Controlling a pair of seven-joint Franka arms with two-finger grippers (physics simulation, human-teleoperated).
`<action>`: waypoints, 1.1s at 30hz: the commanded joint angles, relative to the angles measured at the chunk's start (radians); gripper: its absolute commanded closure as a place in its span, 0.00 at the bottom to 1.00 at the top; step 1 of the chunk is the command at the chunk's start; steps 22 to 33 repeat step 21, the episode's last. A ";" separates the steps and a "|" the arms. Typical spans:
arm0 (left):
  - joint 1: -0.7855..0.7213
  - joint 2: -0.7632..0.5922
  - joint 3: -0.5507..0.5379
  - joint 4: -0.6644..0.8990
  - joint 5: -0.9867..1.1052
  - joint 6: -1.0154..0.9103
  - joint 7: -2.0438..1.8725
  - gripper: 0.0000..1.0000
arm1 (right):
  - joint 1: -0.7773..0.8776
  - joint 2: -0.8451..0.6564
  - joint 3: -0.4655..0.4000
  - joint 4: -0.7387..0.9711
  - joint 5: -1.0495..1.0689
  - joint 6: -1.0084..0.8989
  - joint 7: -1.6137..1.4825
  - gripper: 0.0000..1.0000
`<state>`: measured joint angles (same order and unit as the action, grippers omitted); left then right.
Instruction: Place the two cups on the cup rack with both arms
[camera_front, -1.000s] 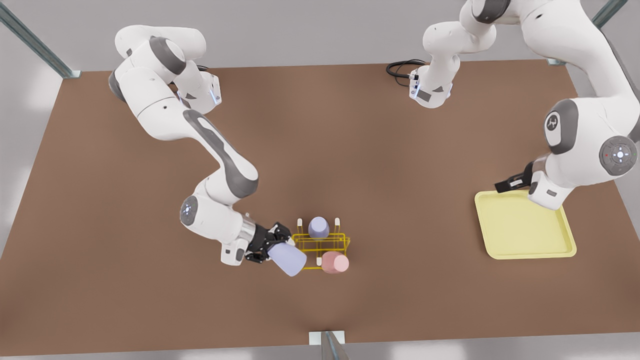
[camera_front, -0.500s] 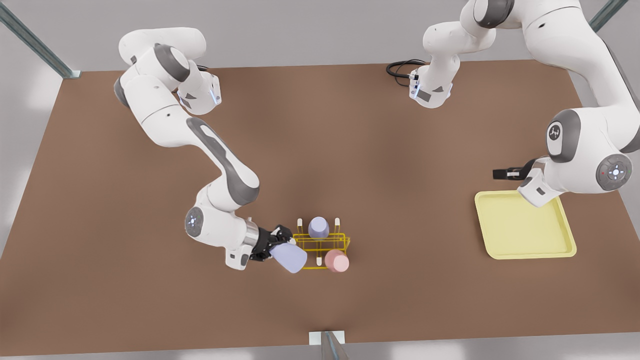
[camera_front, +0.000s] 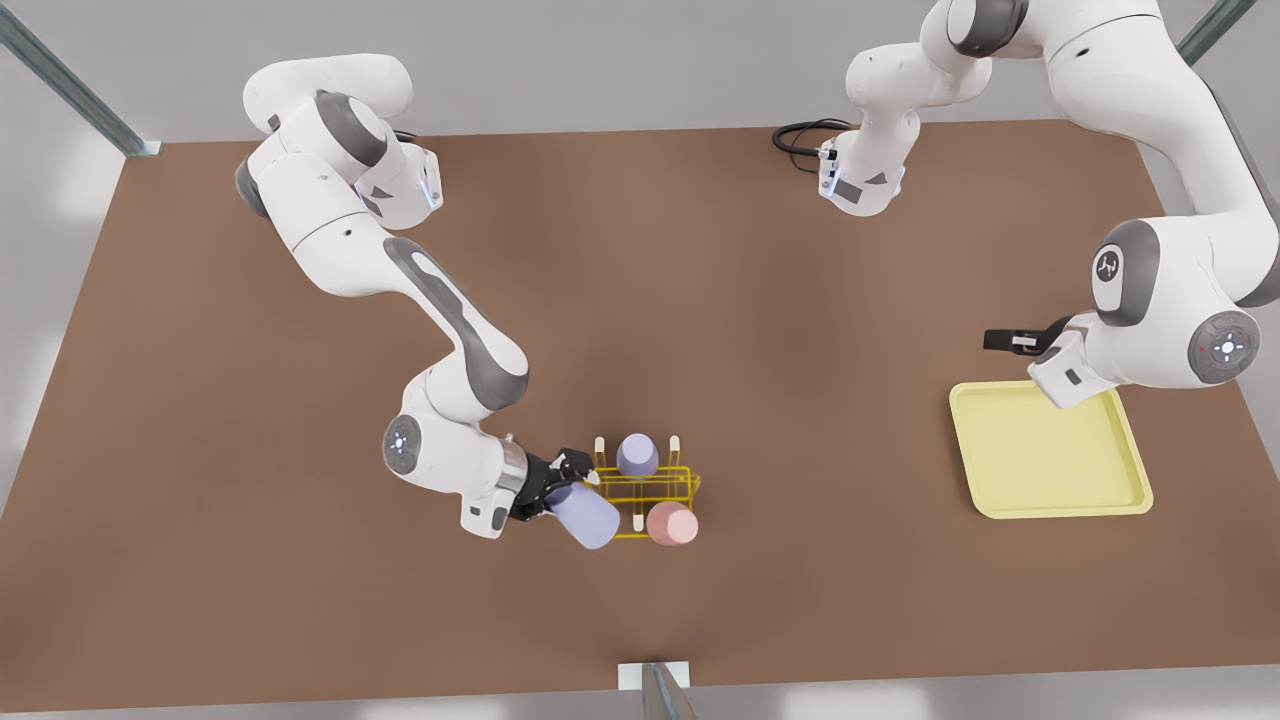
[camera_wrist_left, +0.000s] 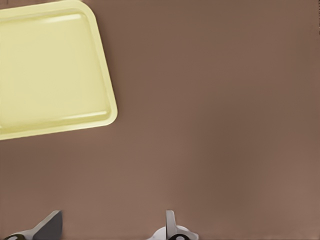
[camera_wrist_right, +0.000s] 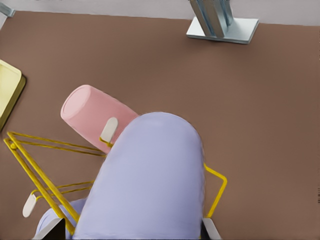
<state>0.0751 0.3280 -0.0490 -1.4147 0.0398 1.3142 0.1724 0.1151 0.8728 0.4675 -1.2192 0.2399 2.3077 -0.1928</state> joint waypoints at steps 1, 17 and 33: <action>-0.001 -0.001 0.000 0.000 0.000 -0.003 0.101 0.00 | 0.000 -0.001 0.000 0.009 0.002 -0.007 0.024 0.00; -0.001 -0.075 -0.146 -0.042 0.008 -0.006 -0.007 0.00 | -0.121 -0.595 -0.248 -0.026 -0.464 -0.941 0.133 0.00; 0.005 -0.144 -0.178 -0.116 0.011 0.023 -0.042 0.00 | -0.121 -0.739 -0.250 -0.203 -0.404 -0.870 0.145 0.00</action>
